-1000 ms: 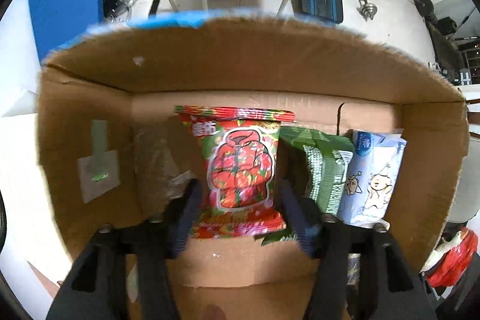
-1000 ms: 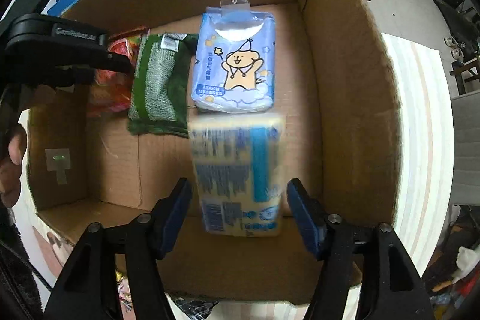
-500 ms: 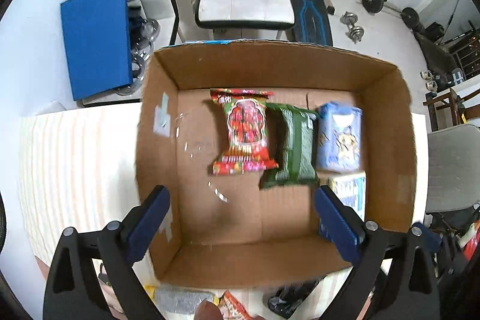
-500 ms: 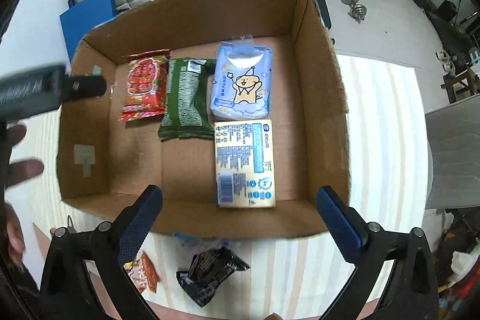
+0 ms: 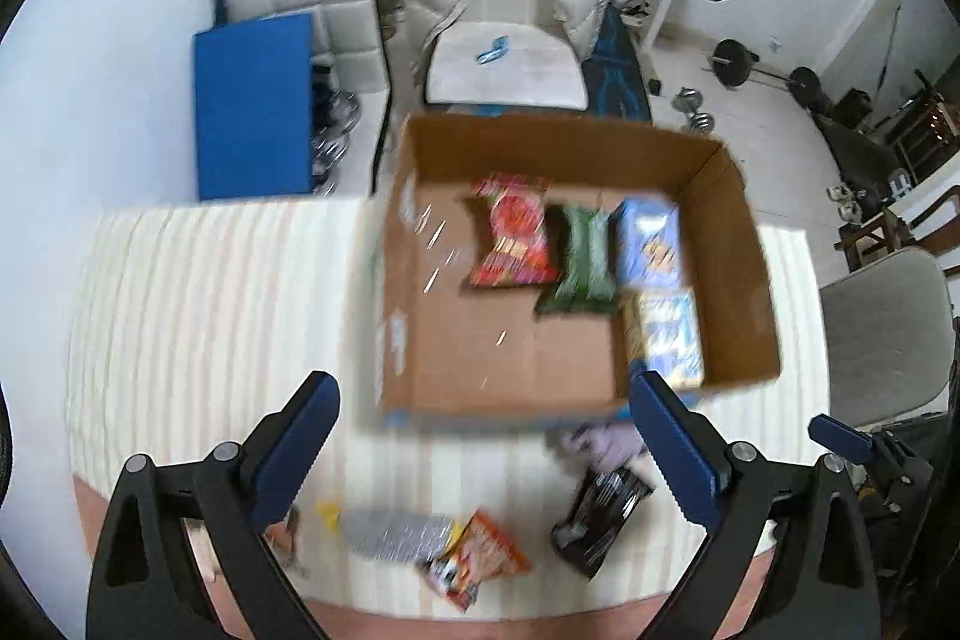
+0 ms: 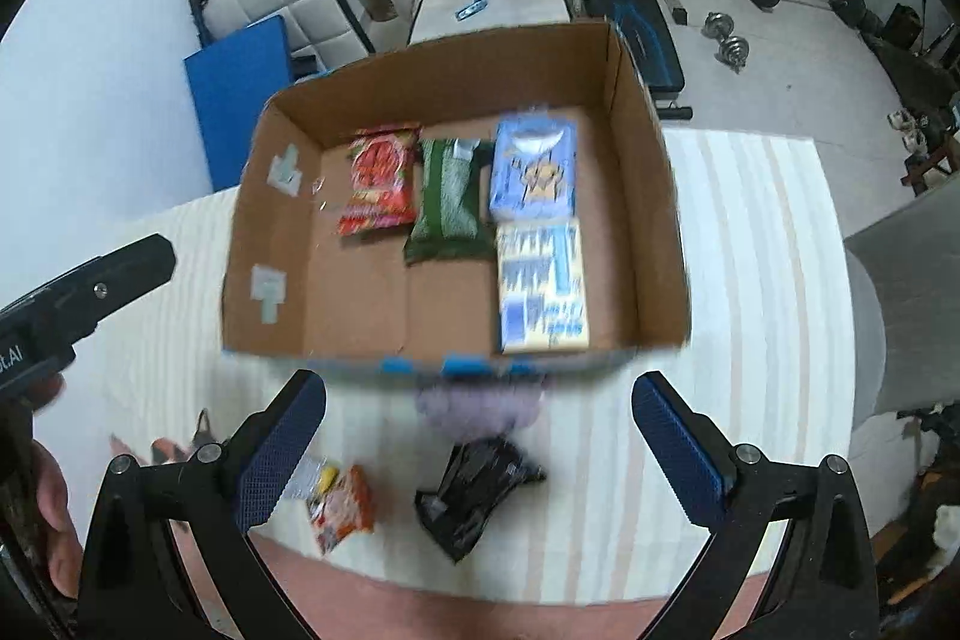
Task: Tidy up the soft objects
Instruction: 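Grasp the orange snack bag with left tool while right tool grasps black bag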
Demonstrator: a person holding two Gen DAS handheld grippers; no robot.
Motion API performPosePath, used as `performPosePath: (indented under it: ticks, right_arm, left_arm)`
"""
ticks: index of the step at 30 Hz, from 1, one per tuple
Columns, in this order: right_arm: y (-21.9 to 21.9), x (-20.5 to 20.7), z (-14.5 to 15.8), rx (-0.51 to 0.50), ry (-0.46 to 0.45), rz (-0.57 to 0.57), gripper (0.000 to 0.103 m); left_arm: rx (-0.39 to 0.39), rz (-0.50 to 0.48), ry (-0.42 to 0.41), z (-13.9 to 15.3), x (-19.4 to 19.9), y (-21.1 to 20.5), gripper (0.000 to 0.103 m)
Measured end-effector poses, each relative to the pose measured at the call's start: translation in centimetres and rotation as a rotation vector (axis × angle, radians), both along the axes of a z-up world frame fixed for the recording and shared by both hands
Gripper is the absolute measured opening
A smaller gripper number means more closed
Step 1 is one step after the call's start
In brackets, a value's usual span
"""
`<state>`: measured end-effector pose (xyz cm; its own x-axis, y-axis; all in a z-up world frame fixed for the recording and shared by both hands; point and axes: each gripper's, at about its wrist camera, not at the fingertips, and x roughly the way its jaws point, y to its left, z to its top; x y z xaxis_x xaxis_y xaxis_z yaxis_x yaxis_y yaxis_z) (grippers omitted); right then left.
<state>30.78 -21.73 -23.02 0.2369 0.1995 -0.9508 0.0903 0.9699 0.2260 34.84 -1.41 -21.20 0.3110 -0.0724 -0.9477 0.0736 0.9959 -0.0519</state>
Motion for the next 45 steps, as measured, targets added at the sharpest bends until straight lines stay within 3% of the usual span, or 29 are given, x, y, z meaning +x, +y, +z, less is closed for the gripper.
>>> performPosePath:
  ticks: [3, 8, 10, 15, 19, 22, 24, 25, 26, 27, 30, 33, 37, 41, 43, 45]
  right_arm:
    - [0.1, -3.1, -2.5, 0.053, 0.076, -0.016, 0.103]
    - [0.1, -6.7, -10.3, 0.151, 0.274, -0.066, 0.100]
    - [0.2, -7.0, -12.8, 0.168, 0.311, -0.086, 0.097]
    - [0.8, -6.5, -16.4, 0.189, 0.353, -0.110, 0.090]
    - [2.2, -5.6, -18.5, 0.162, 0.380, -0.095, 0.090]
    - [3.4, -4.9, -19.8, 0.124, 0.401, -0.075, 0.089]
    - [4.3, -4.6, -20.0, 0.087, 0.398, -0.053, 0.082]
    - [4.9, -4.5, -19.9, 0.069, 0.392, -0.032, 0.077]
    - [5.3, -4.6, -19.8, 0.044, 0.393, -0.009, 0.064]
    - [5.6, -4.8, -19.7, 0.031, 0.399, 0.017, 0.060]
    - [5.5, -5.8, -19.7, 0.011, 0.430, 0.061, 0.053]
    - [5.0, -7.4, -19.6, -0.068, 0.456, 0.138, 0.052]
    - [4.2, -9.1, -19.5, -0.093, 0.478, 0.187, 0.053]
    - [3.7, -9.6, -19.2, -0.080, 0.467, 0.160, 0.059]
    - [3.6, -9.9, -19.3, -0.041, 0.471, 0.129, 0.068]
    - [3.5, -10.1, -19.4, -0.008, 0.474, 0.100, 0.071]
  left_arm:
    - [0.003, -0.012, 0.072, -3.4, -3.3, 1.3, 0.099]
    - [0.053, -0.113, 0.283, -11.8, -8.1, 0.9, 0.099]
    - [0.078, -0.170, 0.345, -14.6, -9.6, -0.3, 0.099]
    - [0.171, -0.264, 0.409, -19.7, -11.0, -2.7, 0.098]
    - [0.174, -0.219, 0.458, -22.3, -10.5, -2.7, 0.064]
    - [0.167, -0.184, 0.431, -22.2, -10.1, -2.2, 0.054]
    - [0.107, -0.129, 0.449, -21.8, -9.9, -1.2, 0.045]
    - [0.078, -0.100, 0.456, -21.7, -9.9, -0.8, 0.044]
    - [0.030, -0.069, 0.466, -21.5, -9.9, -0.3, 0.044]
    - [-0.006, -0.048, 0.475, -21.4, -9.9, -0.1, 0.044]
    - [-0.148, 0.026, 0.517, -21.2, -10.4, 0.8, 0.043]
    - [-0.218, 0.041, 0.542, -21.4, -10.8, 0.6, 0.043]
    - [-0.160, 0.010, 0.555, -21.7, -10.5, -1.0, 0.046]
    - [-0.129, -0.054, 0.533, -19.0, -10.4, -3.1, 0.047]
    - [-0.146, -0.055, 0.511, -17.9, -10.6, -3.2, 0.057]
    - [-0.134, -0.035, 0.495, -17.8, -10.5, -2.7, 0.060]
